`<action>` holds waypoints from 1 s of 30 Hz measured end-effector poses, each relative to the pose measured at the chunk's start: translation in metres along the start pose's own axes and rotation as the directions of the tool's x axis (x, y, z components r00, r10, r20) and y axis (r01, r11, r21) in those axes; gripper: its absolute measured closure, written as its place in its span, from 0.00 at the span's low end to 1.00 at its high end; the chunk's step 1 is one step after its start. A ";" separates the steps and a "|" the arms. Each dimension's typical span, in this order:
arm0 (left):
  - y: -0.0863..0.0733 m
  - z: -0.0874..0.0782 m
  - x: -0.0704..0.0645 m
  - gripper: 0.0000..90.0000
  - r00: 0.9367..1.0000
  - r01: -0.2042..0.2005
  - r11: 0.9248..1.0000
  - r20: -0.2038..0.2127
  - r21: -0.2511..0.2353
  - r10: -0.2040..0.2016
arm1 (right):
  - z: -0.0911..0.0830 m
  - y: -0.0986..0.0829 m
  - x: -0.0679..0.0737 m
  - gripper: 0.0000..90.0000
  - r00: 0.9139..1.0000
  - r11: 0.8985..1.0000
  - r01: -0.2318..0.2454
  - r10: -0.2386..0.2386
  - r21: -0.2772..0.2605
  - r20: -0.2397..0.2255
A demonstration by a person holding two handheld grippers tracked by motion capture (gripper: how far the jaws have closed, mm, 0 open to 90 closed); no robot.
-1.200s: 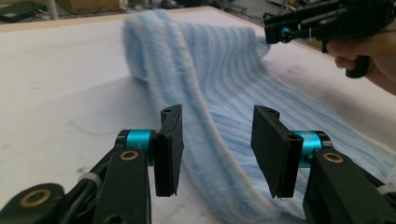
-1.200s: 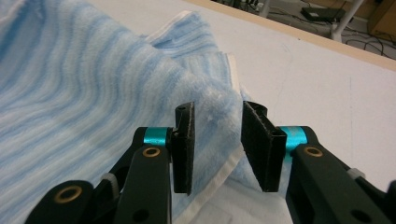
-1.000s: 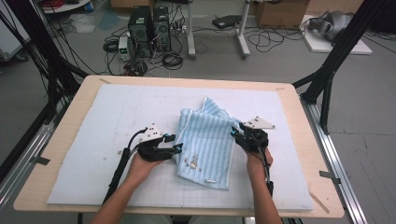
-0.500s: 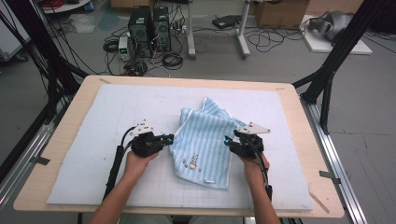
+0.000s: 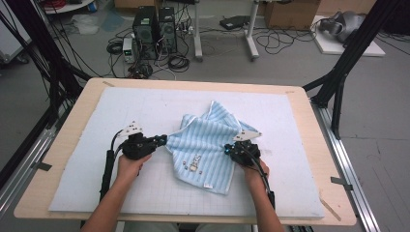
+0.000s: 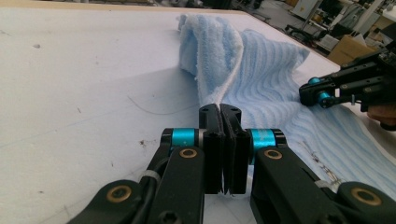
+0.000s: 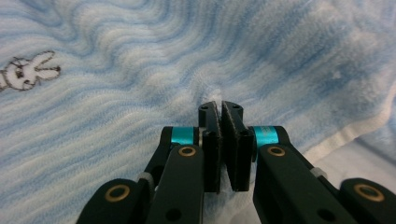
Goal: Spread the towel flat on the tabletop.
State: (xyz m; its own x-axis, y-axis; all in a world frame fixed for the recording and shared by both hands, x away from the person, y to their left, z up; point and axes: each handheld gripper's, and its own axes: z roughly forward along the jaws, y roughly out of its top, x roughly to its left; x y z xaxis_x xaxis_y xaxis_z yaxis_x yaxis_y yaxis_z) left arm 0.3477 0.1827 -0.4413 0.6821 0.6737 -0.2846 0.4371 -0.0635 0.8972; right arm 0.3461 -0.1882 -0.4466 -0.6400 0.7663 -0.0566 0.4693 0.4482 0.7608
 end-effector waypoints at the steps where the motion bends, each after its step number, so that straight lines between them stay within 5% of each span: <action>1: 0.000 0.001 0.000 0.97 1.000 0.004 1.000 0.000 0.000 -0.004 | 0.000 0.002 0.000 0.97 1.000 1.000 0.003 -0.003 -0.004 0.021; 7: -0.002 0.013 0.000 0.97 0.999 0.012 1.000 -0.034 -0.014 -0.012 | 0.000 0.016 -0.004 0.97 0.986 0.999 0.028 -0.023 -0.031 0.165; 13: -0.001 0.022 0.001 0.95 0.993 0.024 1.000 -0.115 -0.012 -0.025 | 0.008 0.027 -0.007 0.97 0.956 0.998 0.069 -0.068 0.006 0.286; 14: -0.001 0.022 0.004 0.89 0.990 0.058 0.998 -0.129 -0.014 -0.060 | 0.010 0.027 -0.009 0.96 0.950 0.998 0.063 -0.064 0.014 0.305; 16: -0.001 0.020 0.007 0.79 0.989 0.078 0.997 -0.129 -0.007 -0.078 | 0.011 0.024 -0.016 0.96 0.955 1.000 0.022 -0.024 0.013 0.294; 20: 0.000 0.016 0.003 0.64 0.993 0.055 0.998 -0.102 0.032 -0.052 | 0.006 0.024 -0.017 0.87 0.957 1.000 0.017 -0.013 -0.013 0.290; 27: -0.002 0.003 -0.017 0.62 0.996 -0.065 0.995 -0.063 0.072 0.070 | -0.010 0.021 -0.018 0.77 0.965 0.998 0.017 0.001 -0.065 0.262; 30: -0.004 0.000 -0.023 0.63 0.995 -0.085 0.995 -0.044 0.061 0.088 | -0.018 0.017 -0.019 0.74 0.967 0.996 0.006 0.017 -0.091 0.253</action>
State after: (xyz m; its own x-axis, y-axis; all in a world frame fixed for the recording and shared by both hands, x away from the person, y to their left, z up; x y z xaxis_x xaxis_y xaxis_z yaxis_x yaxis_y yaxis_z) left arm 0.3306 0.1677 -0.4385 0.6912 0.6974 -0.1895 0.4123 -0.1652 0.8959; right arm 0.3552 -0.2030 -0.4208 -0.4574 0.8652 -0.2055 0.4082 0.4096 0.8159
